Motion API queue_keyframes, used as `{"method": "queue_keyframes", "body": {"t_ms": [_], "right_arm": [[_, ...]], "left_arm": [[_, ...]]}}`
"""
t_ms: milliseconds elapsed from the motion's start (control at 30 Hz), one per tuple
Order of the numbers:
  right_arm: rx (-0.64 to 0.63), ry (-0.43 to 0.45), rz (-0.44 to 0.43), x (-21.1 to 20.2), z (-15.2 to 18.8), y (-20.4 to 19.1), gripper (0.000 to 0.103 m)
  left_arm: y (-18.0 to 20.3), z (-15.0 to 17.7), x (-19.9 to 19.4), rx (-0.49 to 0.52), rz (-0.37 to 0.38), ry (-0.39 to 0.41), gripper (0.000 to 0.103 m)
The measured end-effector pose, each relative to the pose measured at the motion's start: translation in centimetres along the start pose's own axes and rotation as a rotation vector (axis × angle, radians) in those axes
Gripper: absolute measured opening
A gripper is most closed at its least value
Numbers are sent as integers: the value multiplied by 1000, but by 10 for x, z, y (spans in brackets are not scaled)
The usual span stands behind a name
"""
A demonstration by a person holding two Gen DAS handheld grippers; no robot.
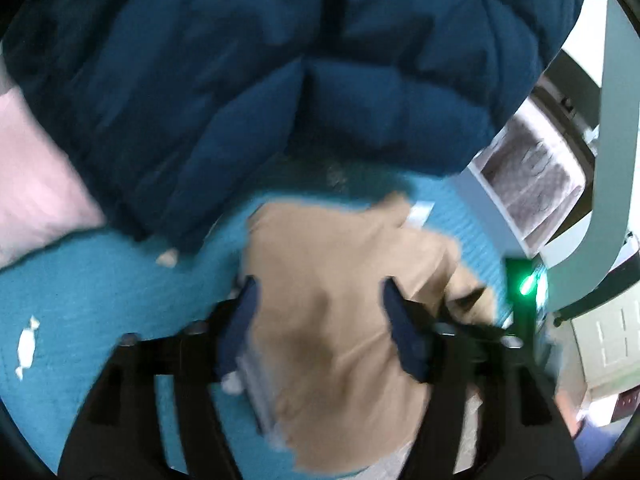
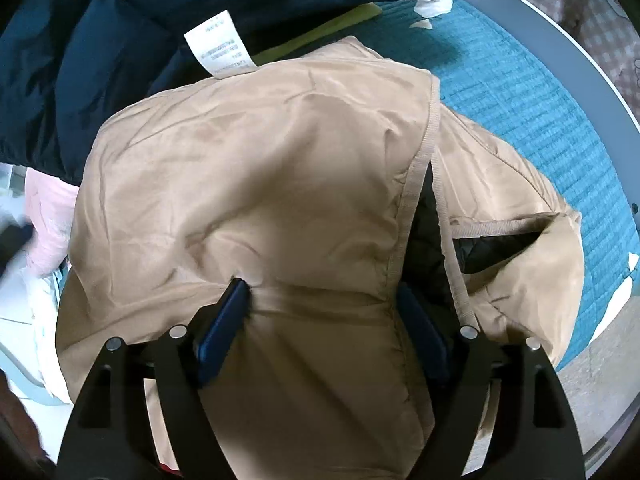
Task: Fold large clothes
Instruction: 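Carry the cardigan bundle with both grippers onto the stack of folded clothes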
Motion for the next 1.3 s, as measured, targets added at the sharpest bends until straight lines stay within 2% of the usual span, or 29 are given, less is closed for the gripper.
{"method": "queue_keyframes", "body": {"t_ms": [67,133,233,300,333,433,533,600,633,667,700,733,767,800,867,967,1067,1167,1300], "right_arm": [[0,3,-4,-2,9,-1,76],[-3,10,-7,-3,9,-2,76],[-25,31,-7,-8,14,-9,76],[-35,34,-12,-10,16,-12,75],[-43,39,-19,-13,15,-14,75],[0,85,-53,-40,4,-16,75],[62,218,-53,-81,-22,-11,75],[12,181,-35,-74,-36,-18,75],[-17,140,12,-58,-42,-17,75],[-33,139,72,-45,-52,-12,75],[-25,142,119,-34,-59,-3,75],[13,113,124,-20,-64,5,75],[77,61,91,-2,-64,14,77],[133,13,63,16,-61,22,84],[196,-19,41,38,-55,33,91],[213,-38,49,48,-56,37,95],[217,-57,42,51,-59,39,95],[240,-38,8,32,-65,37,95],[255,87,-101,-27,-67,19,94]], "left_arm": [[12,-8,22,31,11,-20,72],[15,-8,53,73,-14,-84,72],[-4,9,113,130,-150,-256,70],[-20,23,134,51,-124,-329,70],[-24,23,135,11,-107,-335,70],[-20,14,124,23,-75,-288,70],[-22,15,117,28,-78,-248,70],[-24,21,115,20,-74,-230,70],[-23,20,115,22,-77,-226,70],[-19,20,114,30,-82,-221,70],[-18,20,114,46,-92,-216,70],[-13,19,116,53,-94,-211,71],[-13,19,112,57,-92,-204,71],[-14,20,113,66,-98,-200,71],[-11,22,116,84,-98,-198,71],[-5,20,115,136,-133,-178,71],[-3,16,95,107,-117,-149,72],[-8,19,72,78,-122,-119,72],[-13,31,37,67,-133,-97,72]]}}
Point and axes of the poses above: each gripper's, at about its wrist camera, not at the fingertips, and x roughly the way its jaws point, y to its right, z to its underside, the point moved 10 cm from there along x, roughly the way its jaws point, and after that the axes turned 1 degree about x, right-handed, at the moved point
